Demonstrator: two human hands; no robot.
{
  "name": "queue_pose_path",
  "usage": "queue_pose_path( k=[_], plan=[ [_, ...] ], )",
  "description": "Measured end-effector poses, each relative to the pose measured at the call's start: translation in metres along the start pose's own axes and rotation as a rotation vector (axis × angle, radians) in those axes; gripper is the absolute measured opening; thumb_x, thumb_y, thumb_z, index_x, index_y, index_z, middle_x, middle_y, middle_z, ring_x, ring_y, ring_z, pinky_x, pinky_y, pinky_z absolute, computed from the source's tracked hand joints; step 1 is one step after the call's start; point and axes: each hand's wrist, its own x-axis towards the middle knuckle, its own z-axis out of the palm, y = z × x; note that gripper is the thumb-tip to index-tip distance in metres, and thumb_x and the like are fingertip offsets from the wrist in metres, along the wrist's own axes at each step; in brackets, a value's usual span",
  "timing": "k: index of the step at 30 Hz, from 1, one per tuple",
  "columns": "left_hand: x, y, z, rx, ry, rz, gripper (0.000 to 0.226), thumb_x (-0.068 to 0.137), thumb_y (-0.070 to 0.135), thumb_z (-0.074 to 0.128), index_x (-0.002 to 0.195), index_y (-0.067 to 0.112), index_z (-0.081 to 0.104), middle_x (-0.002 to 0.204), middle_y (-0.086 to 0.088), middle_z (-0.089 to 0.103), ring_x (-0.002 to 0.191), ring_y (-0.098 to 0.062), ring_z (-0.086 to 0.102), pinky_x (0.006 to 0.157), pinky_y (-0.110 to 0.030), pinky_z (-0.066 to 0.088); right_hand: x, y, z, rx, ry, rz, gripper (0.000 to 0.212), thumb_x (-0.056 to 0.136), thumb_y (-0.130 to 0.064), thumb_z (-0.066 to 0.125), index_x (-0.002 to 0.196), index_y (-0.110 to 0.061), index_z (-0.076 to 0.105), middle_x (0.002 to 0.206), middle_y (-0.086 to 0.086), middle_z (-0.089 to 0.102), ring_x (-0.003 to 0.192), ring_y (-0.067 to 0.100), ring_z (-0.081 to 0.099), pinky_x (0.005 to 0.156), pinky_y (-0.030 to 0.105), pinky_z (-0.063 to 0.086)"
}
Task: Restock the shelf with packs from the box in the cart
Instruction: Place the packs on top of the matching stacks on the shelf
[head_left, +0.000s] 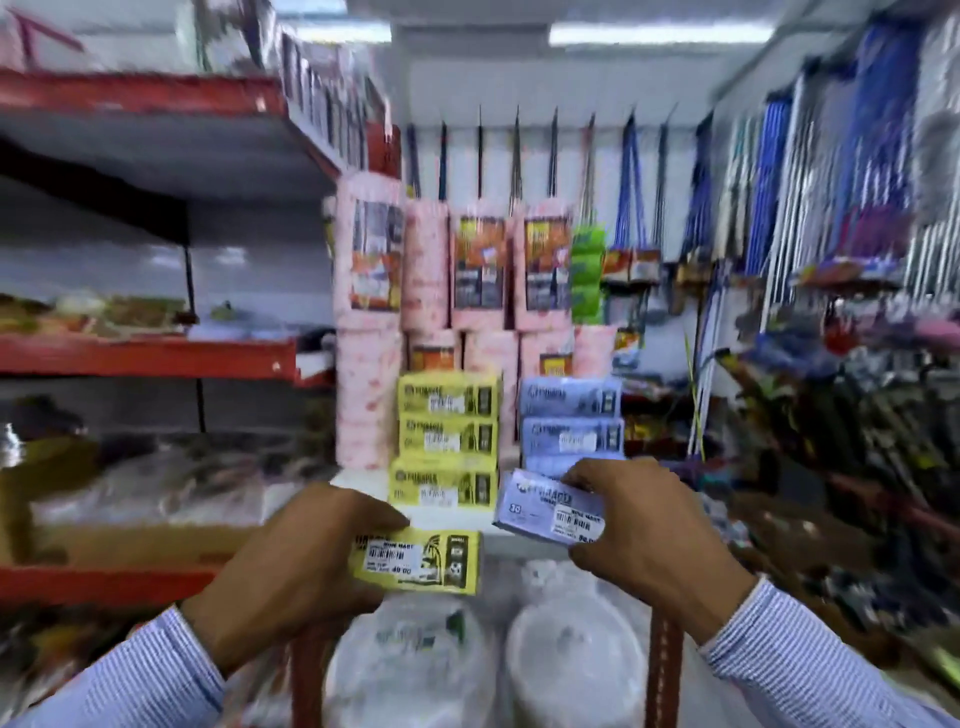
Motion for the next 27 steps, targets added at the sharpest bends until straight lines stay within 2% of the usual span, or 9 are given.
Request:
queue_pose_path(
  k=[3,8,11,16,22,27],
  plan=[
    [0.029,-0.002,-0.016,-0.008,0.082,0.008,0.061,0.051,0.037,0.080,0.111,0.034,0.071,0.106,0.011,0.076,0.095,-0.009,0.069,0.084,-0.030,0.056,0.023,0.007,-0.015,-0.030,0.078,0.001,0.046,0.062,-0.029,0.073,0.108,-0.029,0.064,0.102,-0.006,0.071,0.096,0.022,0.062,0.073,0.035,0.052],
    [0.081,-0.003,-0.015,0.021,0.215,0.027,0.057,0.059,0.028,0.087,0.114,0.028,0.071,0.110,0.006,0.075,0.100,-0.014,0.068,0.088,-0.033,0.055,0.064,0.023,-0.018,-0.086,0.129,0.025,0.043,0.066,-0.019,0.072,0.107,-0.025,0.062,0.100,0.000,0.070,0.092,0.026,0.061,0.069,0.035,0.051],
    [0.109,-0.008,-0.001,0.036,0.256,0.020,0.057,0.064,0.026,0.086,0.118,0.028,0.068,0.114,0.005,0.073,0.104,-0.015,0.065,0.091,-0.035,0.054,0.084,0.034,-0.004,-0.132,0.111,0.017,0.044,0.069,-0.015,0.073,0.110,-0.024,0.060,0.105,0.000,0.069,0.095,0.024,0.061,0.072,0.037,0.053],
    [0.138,-0.018,0.028,0.044,0.225,0.026,0.055,0.070,0.027,0.083,0.121,0.028,0.065,0.120,0.006,0.070,0.109,-0.015,0.062,0.093,-0.031,0.049,0.099,0.046,0.020,-0.188,0.075,-0.011,0.045,0.075,-0.010,0.067,0.116,-0.025,0.058,0.109,0.000,0.069,0.099,0.023,0.063,0.076,0.032,0.049],
    [0.150,-0.030,0.045,0.020,0.184,0.011,0.057,0.071,0.026,0.083,0.124,0.029,0.063,0.122,0.007,0.068,0.110,-0.015,0.061,0.092,-0.031,0.049,0.100,0.050,0.036,-0.226,0.025,-0.008,0.041,0.080,-0.006,0.065,0.118,-0.020,0.057,0.112,0.003,0.068,0.102,0.024,0.062,0.082,0.035,0.049],
    [0.151,-0.031,0.049,-0.004,0.153,-0.004,0.051,0.072,0.023,0.083,0.120,0.028,0.066,0.120,0.002,0.070,0.106,-0.018,0.065,0.091,-0.035,0.053,0.101,0.048,0.039,-0.212,0.010,0.012,0.046,0.076,-0.016,0.075,0.118,-0.025,0.058,0.113,0.001,0.068,0.103,0.023,0.063,0.083,0.035,0.050]
  ],
)
